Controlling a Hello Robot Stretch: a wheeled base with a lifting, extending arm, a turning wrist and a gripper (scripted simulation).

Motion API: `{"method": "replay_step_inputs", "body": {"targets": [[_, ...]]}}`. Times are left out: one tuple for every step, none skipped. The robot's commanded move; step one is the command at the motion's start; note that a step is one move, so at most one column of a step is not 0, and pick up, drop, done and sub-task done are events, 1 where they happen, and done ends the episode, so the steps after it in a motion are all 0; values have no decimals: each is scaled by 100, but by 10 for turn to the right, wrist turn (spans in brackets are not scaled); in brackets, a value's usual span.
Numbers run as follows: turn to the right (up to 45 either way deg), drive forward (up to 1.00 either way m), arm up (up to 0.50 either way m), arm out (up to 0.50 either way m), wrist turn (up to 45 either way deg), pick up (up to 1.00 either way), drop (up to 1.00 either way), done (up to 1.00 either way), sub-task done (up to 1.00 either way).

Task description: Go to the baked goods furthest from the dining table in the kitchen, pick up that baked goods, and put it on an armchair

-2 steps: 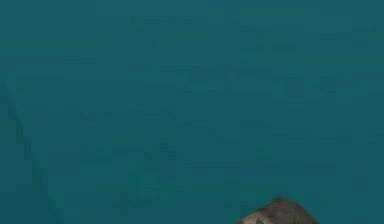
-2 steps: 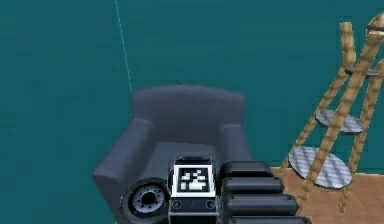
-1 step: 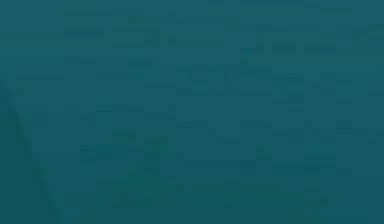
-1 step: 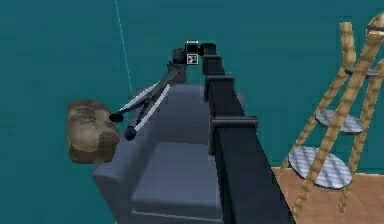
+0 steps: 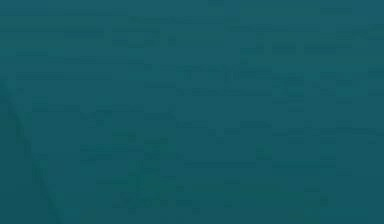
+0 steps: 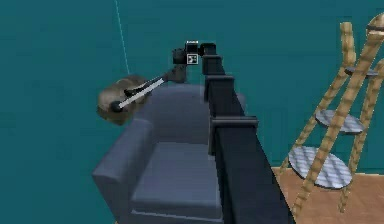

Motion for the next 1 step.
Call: {"method": "replay_step_inputs", "body": {"targets": [[0,0,0,0,450,0,0,0,0]]}}
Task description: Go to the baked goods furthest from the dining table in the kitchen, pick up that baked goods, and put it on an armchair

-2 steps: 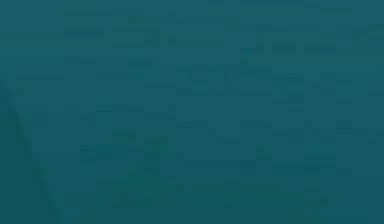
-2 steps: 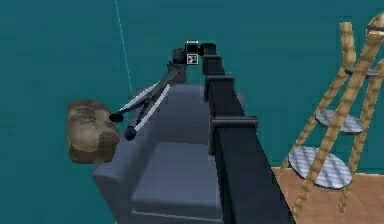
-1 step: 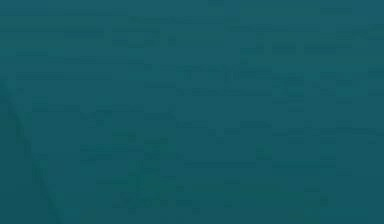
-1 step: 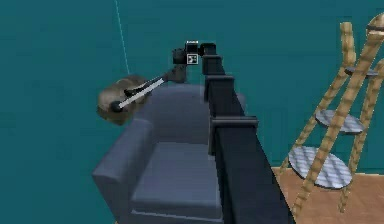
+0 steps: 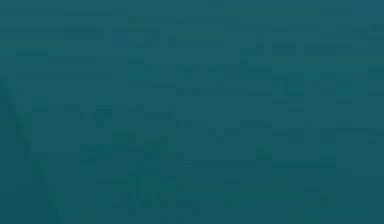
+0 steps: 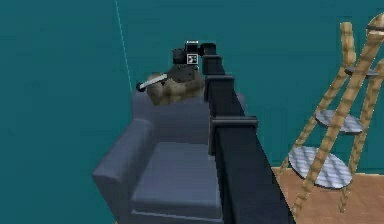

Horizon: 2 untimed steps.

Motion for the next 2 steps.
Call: {"method": "replay_step_inputs", "body": {"targets": [[0,0,0,0,390,0,0,0,0],[0,0,-32,0,0,0,0,0,0]]}}
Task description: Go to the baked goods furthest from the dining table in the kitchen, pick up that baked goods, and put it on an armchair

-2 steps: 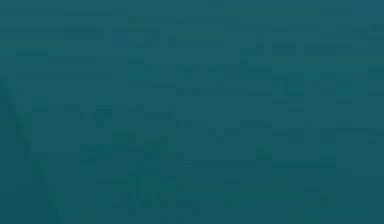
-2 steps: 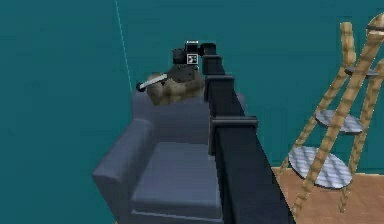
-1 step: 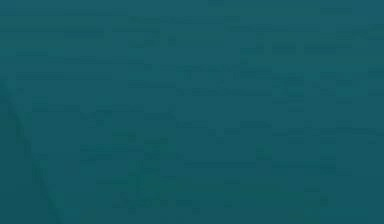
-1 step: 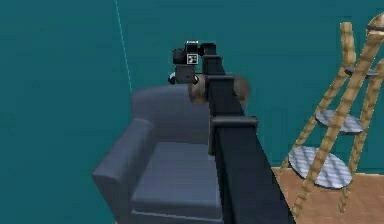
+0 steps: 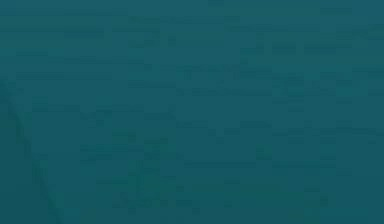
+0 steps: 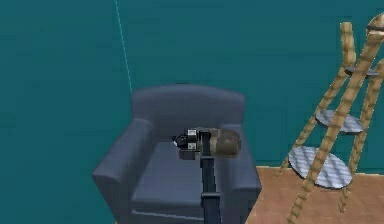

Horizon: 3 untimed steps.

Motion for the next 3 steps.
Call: {"method": "replay_step_inputs", "body": {"targets": [[0,0,-32,0,0,0,0,0,0],[0,0,0,0,0,0,100,0,0],[0,0,10,0,0,0,0,0,0]]}}
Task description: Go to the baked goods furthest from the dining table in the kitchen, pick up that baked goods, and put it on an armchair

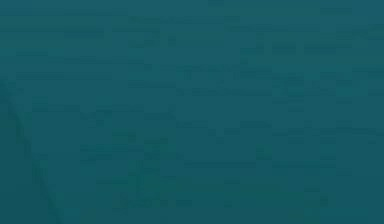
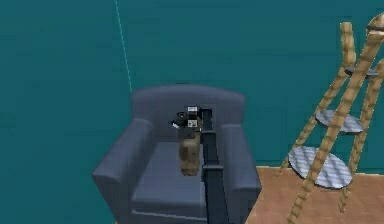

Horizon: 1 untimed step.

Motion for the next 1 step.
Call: {"method": "replay_step_inputs", "body": {"targets": [[0,0,0,-8,0,0,0,0,0]]}}
